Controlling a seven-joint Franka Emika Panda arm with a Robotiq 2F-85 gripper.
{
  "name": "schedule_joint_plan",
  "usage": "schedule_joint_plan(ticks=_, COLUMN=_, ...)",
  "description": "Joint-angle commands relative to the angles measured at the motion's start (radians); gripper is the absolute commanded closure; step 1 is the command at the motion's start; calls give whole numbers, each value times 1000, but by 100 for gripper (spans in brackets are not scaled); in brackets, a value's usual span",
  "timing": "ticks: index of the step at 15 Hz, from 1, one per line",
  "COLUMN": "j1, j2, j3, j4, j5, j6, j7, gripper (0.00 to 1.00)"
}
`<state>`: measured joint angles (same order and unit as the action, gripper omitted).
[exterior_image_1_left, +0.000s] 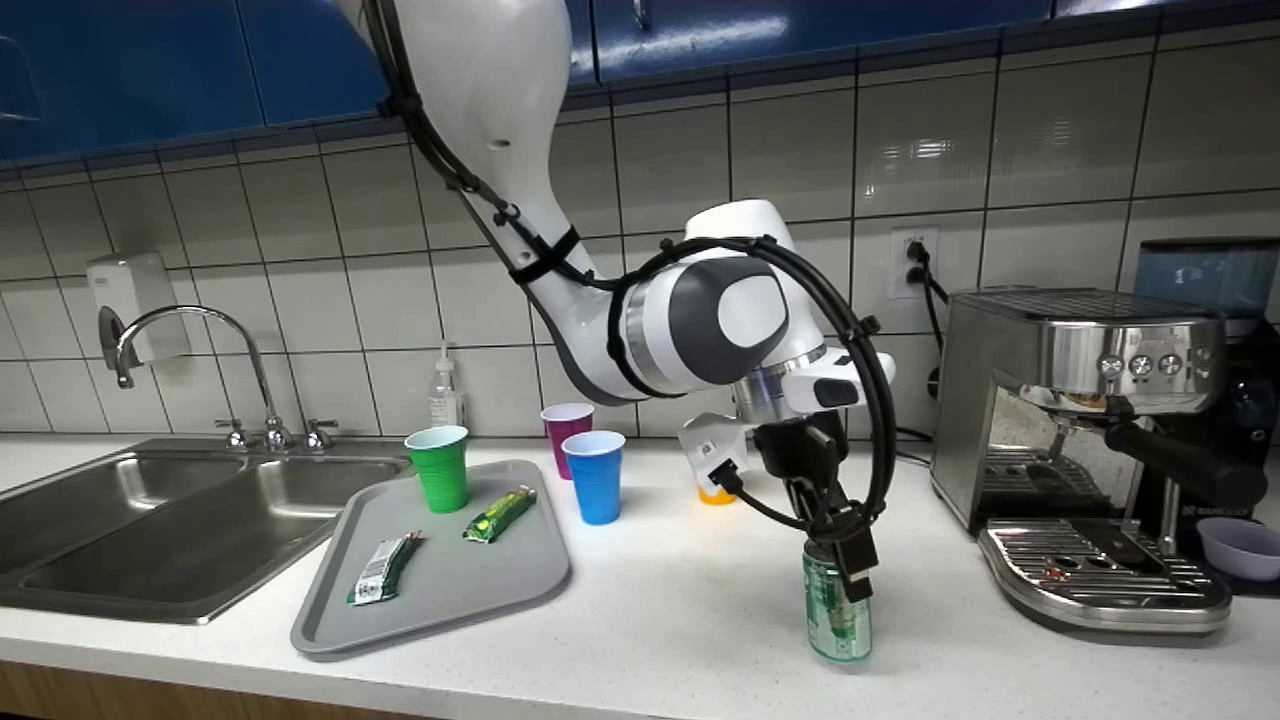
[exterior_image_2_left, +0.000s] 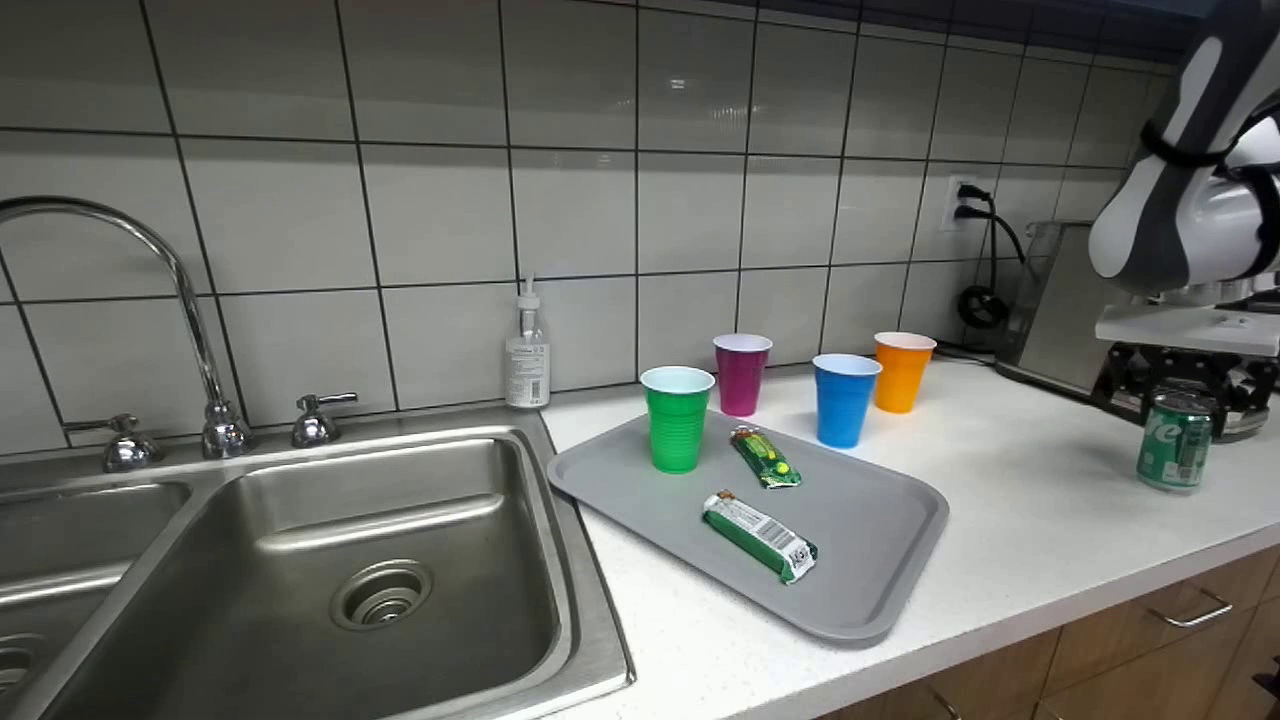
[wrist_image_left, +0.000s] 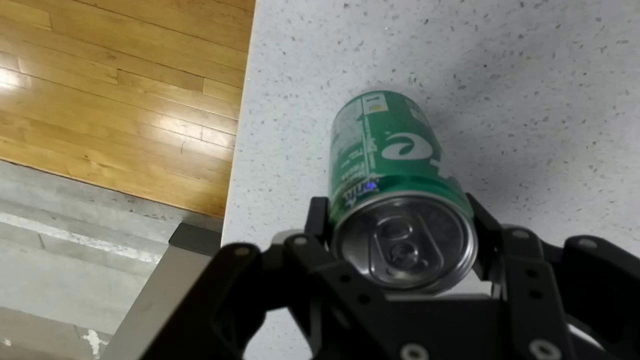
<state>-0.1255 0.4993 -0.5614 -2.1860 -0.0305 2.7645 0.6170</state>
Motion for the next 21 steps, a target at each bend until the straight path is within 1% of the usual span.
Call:
schedule_joint_plan(ticks=1, j1=81, j2=-55, j3=-59, j4=-40, j5=-57, j6=-27, j7=23, gripper=61)
schedule_joint_plan(ticks=5, j1=144, j2=-87, j3=-76, j4=-77, j5=-73, j6=-30, j7=17, gripper=61)
schedule_joint_plan(ticks=11, j1=220, j2=-150, j3=-82, j4=-135, j5=-120, j6=-29, j7=22, gripper=61)
schedule_joint_plan(ticks=18, j1=273, j2=-222, j3=-56, j4=-180, j5=-202, j6=-37, j7=27, gripper=61)
schedule_joint_plan(ticks=21, j1=281, j2=-246, j3=-25, j4=-197, j5=-228, j6=-40, j7=23, gripper=61)
